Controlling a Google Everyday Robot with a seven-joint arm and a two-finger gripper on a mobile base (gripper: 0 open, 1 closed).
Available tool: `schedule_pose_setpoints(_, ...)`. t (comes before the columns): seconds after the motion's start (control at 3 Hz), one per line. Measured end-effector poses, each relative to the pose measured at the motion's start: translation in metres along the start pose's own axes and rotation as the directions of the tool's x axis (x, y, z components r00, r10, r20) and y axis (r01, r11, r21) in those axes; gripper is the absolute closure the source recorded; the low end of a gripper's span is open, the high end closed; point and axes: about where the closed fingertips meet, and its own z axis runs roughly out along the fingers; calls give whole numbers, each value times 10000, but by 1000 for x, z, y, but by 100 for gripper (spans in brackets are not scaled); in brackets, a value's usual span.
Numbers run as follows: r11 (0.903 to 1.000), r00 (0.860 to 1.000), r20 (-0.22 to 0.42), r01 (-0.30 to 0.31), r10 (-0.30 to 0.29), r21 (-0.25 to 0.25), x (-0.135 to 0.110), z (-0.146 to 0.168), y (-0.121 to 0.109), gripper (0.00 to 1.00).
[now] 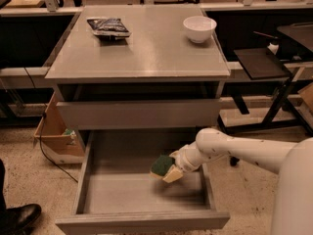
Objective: Place sponge into middle drawer
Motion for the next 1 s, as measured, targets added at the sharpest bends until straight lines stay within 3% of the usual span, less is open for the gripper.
schedule_pose_setpoints(0.33, 9986, 9983, -283, -514, 518, 143, 28, 27, -9, 100)
schedule_pose_setpoints(0.67, 9971, 9963, -410, -747, 753, 160, 40, 40, -13, 100)
schedule_pose_setpoints(1.0, 9953, 9948, -343, -954, 959, 152, 46, 46, -16, 81)
